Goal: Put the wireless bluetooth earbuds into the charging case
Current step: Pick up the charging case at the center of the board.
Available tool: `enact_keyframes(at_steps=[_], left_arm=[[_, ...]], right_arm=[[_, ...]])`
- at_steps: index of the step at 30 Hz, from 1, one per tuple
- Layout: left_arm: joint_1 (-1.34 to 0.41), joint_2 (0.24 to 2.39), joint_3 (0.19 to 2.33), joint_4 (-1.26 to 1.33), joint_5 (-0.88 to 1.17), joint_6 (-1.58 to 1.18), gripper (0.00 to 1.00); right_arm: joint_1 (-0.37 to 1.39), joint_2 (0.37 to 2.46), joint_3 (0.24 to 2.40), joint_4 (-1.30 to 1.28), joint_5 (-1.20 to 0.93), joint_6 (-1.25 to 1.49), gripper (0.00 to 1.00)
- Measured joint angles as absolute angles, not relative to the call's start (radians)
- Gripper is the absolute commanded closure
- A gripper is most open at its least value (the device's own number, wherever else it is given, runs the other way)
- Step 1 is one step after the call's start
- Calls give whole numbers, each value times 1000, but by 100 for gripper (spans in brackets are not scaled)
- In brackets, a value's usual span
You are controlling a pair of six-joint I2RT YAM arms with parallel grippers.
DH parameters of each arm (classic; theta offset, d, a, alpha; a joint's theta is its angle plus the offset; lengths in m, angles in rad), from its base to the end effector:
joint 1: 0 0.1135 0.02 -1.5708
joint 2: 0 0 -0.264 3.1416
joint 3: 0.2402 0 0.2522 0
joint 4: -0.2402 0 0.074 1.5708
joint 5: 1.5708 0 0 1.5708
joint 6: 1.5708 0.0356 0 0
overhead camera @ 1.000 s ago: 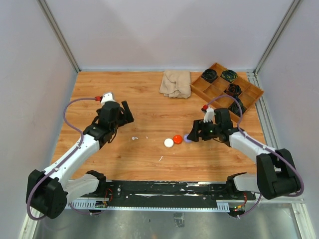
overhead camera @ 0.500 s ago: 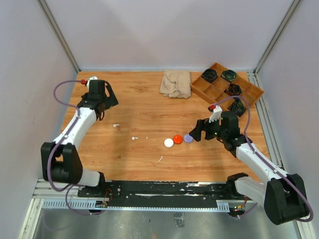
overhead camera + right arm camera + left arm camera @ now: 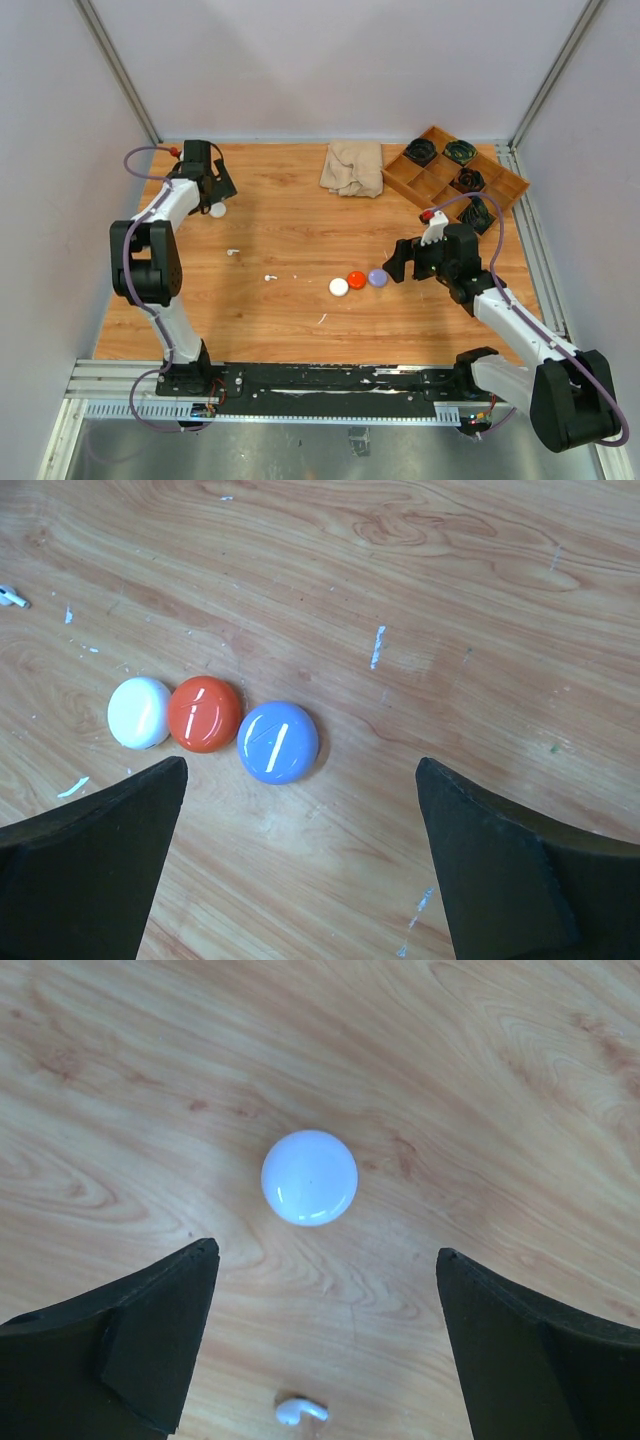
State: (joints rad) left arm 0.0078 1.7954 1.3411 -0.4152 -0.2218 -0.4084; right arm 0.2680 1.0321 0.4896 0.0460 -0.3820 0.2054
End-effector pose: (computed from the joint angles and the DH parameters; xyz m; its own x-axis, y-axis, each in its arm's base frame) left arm 0.3953 0.0109 0.2342 -0.6418 -0.3924 -0.6589 -0.4406 0.8919 -0.1020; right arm 0.2081 0.0709 0.2140 -0.5643 0.0413 -0.8246 -0.4563 0.8167 0.3532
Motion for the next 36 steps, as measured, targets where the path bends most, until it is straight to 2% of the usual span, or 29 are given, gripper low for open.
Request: enact_keyframes(at_steps=[5, 22, 30, 36], left_arm=[[19, 1901, 1415, -427, -225, -403, 10], [49, 2063, 1512, -460, -205, -381, 38], [49, 2112, 1554, -480, -194, -363, 42], [49, 2115, 1560, -481, -188, -347, 51]], right_arm=[[268, 1032, 490, 43, -353, 202, 1], [268, 1039, 490, 36, -329, 199, 1], [268, 1040, 490, 36, -328, 199, 1], [268, 1040, 490, 36, -329, 199, 1]])
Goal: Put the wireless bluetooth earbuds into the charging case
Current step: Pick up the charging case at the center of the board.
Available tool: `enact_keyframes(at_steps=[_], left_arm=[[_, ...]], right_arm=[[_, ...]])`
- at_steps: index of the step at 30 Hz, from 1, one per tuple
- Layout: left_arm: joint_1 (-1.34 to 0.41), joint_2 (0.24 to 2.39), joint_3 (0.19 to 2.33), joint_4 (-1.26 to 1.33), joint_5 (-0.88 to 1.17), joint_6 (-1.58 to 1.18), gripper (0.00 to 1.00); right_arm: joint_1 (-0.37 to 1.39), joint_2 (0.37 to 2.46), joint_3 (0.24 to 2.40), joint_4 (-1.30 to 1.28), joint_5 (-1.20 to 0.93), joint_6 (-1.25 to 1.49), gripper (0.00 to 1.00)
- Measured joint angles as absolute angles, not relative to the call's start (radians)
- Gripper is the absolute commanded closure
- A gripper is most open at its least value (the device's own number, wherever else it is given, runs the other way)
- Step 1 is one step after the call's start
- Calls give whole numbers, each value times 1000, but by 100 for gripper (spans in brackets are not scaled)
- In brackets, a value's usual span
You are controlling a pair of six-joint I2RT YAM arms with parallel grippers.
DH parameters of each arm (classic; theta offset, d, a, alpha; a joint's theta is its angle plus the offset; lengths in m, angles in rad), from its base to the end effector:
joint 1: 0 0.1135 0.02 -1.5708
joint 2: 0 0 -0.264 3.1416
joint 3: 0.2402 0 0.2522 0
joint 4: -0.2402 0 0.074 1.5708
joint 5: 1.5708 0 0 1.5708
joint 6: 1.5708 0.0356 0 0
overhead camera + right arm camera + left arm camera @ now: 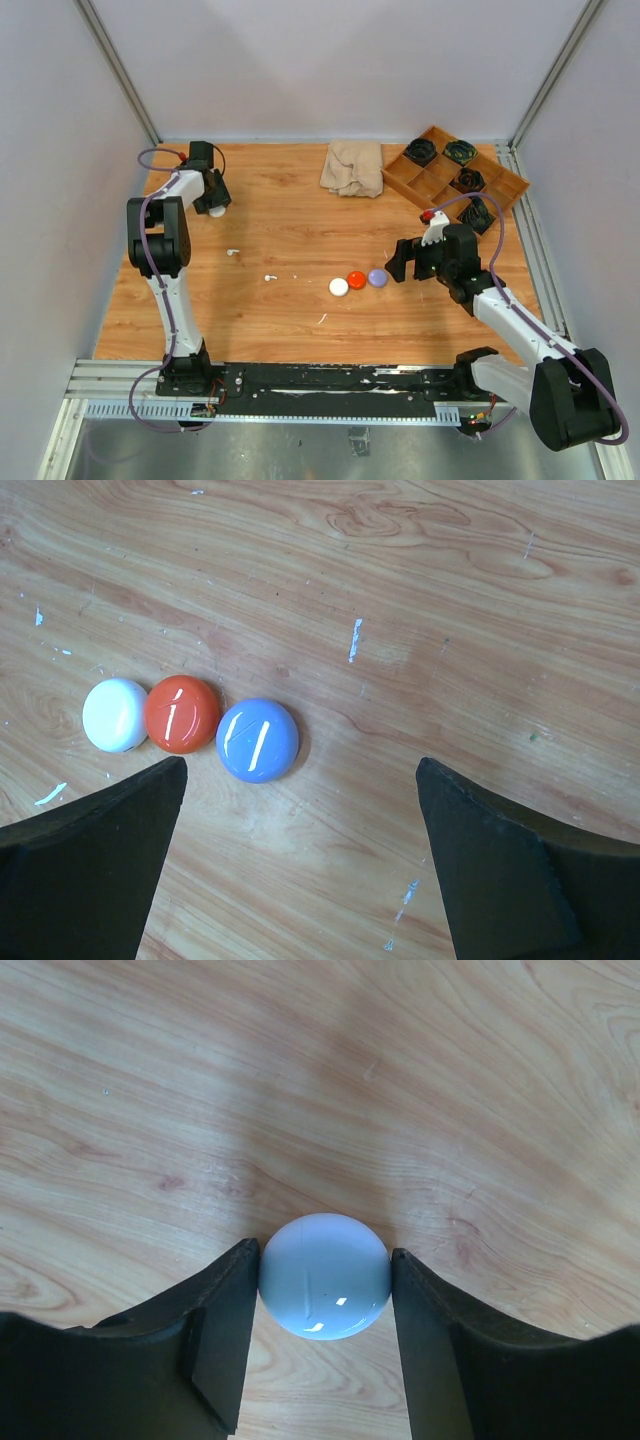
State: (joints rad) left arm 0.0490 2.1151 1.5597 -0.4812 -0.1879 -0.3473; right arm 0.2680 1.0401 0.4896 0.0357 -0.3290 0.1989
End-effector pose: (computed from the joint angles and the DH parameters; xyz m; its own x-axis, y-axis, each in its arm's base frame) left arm 0.4511 0.0288 0.1674 -0.7596 -0.3720 -0.5335 -0.4271 0.9039 -0.0221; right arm 0.2094 0.0694 0.2112 -0.5685 0.0378 -0.8218 -0.4177 0.8474 0.3279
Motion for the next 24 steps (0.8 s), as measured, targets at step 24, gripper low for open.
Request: enact_keyframes(at_steps=[24], left_arm=[[-248, 1742, 1329, -442, -208, -205, 53]], right_arm=[[268, 941, 488, 65, -470, 218, 1]])
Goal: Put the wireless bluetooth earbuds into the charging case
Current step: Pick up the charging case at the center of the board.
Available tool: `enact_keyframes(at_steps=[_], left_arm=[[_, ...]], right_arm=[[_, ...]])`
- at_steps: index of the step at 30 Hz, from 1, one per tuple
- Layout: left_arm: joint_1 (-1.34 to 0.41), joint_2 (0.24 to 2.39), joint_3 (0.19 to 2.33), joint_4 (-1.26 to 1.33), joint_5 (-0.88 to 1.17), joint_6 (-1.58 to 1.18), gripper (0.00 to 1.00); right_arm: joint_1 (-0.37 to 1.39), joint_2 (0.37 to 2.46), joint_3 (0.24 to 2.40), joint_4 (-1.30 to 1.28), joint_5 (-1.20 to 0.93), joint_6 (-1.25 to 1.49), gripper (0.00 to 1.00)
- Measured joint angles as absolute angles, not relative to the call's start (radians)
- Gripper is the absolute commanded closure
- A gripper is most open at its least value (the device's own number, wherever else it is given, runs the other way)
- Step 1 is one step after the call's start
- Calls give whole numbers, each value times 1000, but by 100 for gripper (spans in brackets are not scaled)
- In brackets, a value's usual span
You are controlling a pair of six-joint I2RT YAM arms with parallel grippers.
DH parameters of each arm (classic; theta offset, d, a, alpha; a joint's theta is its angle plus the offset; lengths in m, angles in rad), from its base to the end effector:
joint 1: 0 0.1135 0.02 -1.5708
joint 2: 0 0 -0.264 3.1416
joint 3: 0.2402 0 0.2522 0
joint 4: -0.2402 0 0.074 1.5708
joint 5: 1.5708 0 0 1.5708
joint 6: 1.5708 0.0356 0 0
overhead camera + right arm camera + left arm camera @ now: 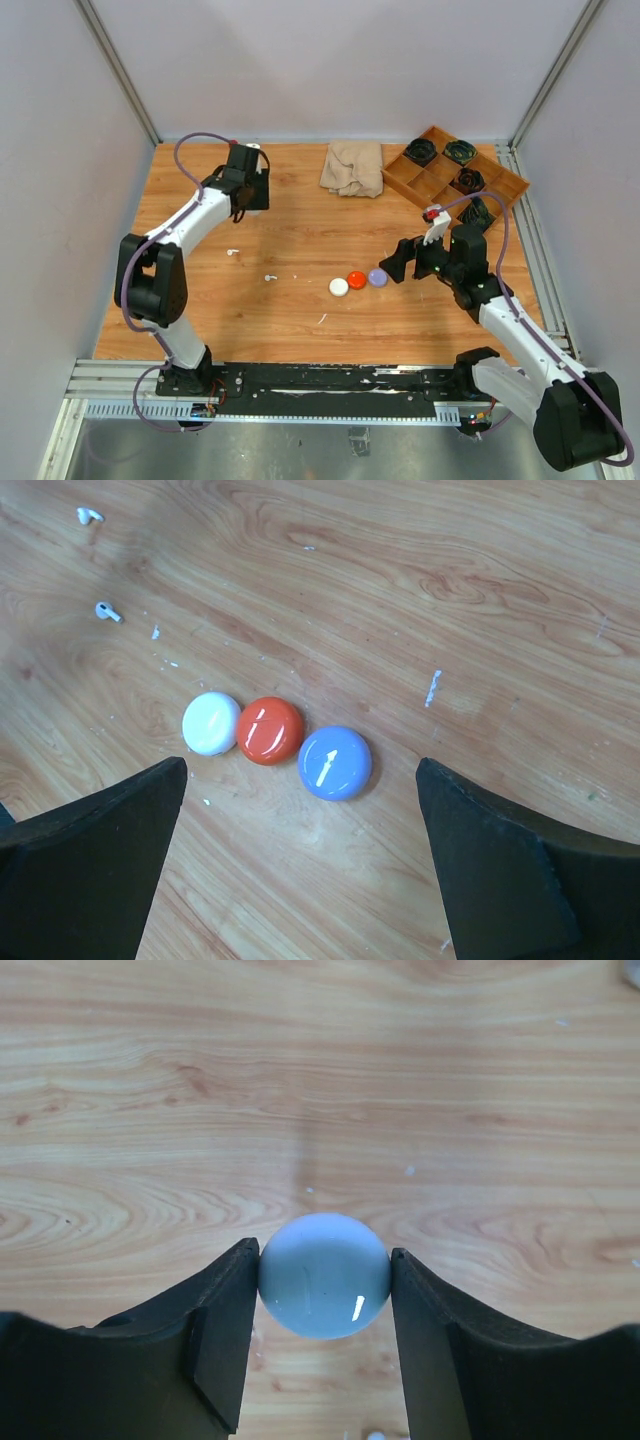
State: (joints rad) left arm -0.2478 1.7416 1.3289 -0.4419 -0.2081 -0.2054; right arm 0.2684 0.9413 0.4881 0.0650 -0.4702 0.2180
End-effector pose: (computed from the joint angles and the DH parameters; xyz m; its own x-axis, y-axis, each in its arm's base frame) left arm 0.3748 -0.0872 0.2483 -0.7380 -0.0191 -0.6745 -0.0429 0.9989 0.0187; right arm 0.1972 0.0710 0.2336 -0.4949 0.0639 -0.8666 -0.5466 0.7524 0.3676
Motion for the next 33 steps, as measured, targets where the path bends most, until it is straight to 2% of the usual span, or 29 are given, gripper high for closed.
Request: enact_keyframes(at_steps=[15, 25, 33], left_arm=[[-635, 1393, 1102, -280, -274, 4, 54], [-791, 1188, 943, -65, -227, 219, 56], [-899, 1103, 794, 99, -151, 423, 55]], right_arm=[[269, 927, 556, 75, -610, 271, 9], [275, 926, 596, 97, -696, 325, 16], [302, 892, 612, 110, -733, 358, 23]])
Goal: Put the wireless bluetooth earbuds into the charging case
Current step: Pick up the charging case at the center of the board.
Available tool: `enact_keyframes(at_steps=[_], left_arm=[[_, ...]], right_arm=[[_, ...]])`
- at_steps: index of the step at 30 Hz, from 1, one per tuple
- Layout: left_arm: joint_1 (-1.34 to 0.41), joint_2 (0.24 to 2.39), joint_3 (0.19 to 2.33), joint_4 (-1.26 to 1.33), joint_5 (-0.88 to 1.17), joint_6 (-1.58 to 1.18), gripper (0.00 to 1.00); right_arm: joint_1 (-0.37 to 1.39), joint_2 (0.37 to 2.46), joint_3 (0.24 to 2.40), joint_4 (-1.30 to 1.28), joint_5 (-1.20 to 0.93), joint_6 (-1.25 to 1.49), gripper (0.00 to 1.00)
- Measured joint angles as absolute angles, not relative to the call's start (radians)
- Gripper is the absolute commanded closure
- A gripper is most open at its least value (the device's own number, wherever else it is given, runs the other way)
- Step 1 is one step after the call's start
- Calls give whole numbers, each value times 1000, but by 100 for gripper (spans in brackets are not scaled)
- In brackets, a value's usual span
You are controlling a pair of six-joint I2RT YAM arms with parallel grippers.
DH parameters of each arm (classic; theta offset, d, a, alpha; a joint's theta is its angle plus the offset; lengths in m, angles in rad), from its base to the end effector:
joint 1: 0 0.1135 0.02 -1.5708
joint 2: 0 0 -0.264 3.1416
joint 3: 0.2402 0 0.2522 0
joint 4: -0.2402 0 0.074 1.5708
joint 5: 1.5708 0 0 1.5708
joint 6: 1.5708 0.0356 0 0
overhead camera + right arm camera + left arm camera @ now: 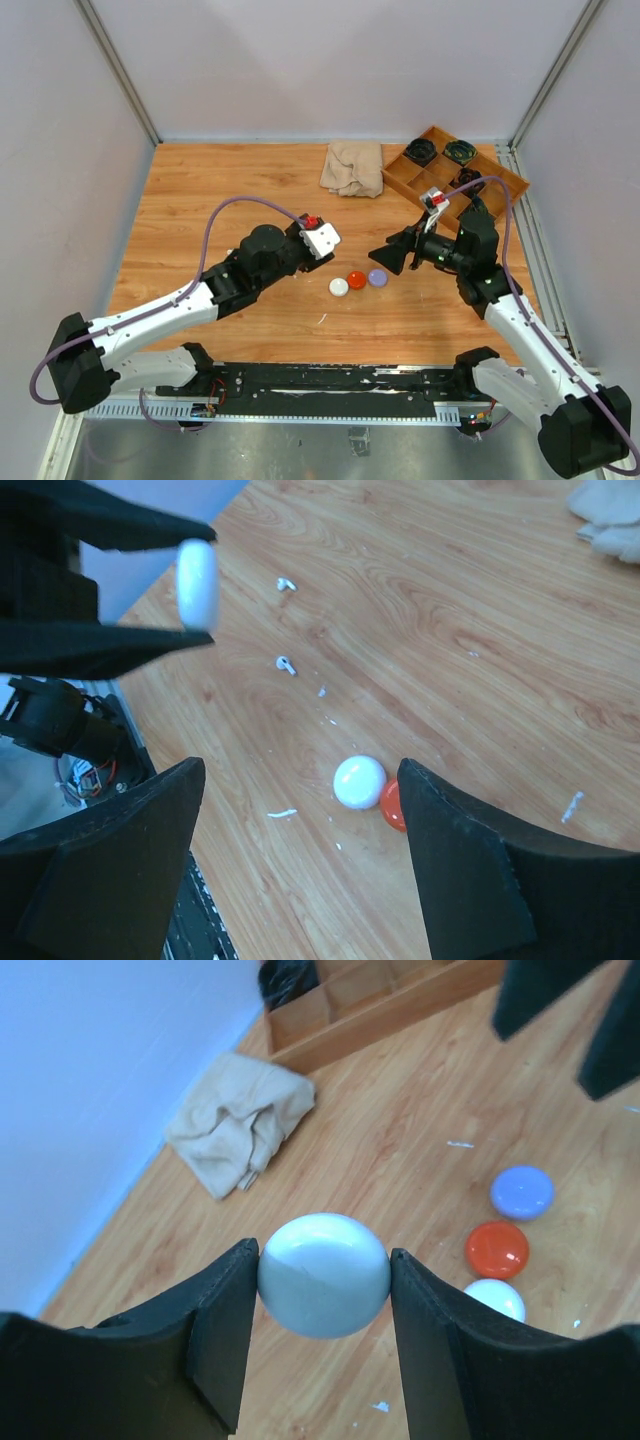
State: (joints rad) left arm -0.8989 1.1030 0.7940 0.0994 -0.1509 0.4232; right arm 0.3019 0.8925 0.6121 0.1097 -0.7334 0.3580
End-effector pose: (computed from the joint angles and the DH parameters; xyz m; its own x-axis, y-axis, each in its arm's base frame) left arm 0.1656 -0.1997 0.3091 0.1621 0.4485 -0.8790 0.6752 0.5991 0.4302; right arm 0.1890 0.0838 0.2919 -0.4500 0.1325 -0.8831 -0.7400 0.4983 0.4518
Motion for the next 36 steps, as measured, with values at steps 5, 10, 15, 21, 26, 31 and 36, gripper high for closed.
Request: enact_keyframes(at_steps=[5, 10, 15, 21, 26, 31, 36], left_arm=[[-971, 1091, 752, 147, -125, 541, 56], [-1007, 1088, 746, 193, -102, 624, 56], [-1032, 1087, 746, 218, -88, 671, 56], [-1064, 1087, 746, 225, -80, 719, 55], [-1082, 1087, 746, 228, -76, 753, 55], [-1095, 1087, 746, 228, -73, 776, 55], [-1102, 1087, 746, 229, -73, 794, 55]], right_arm=[[358, 875, 638, 142, -733, 366, 30], [429, 881, 650, 185, -728, 368, 39], [488, 915, 661, 221, -721, 372, 45], [541, 958, 688, 240, -715, 375, 52], [551, 976, 698, 250, -715, 376, 59], [559, 991, 698, 254, -720, 378, 65], [569, 1003, 698, 259, -738, 379, 65]])
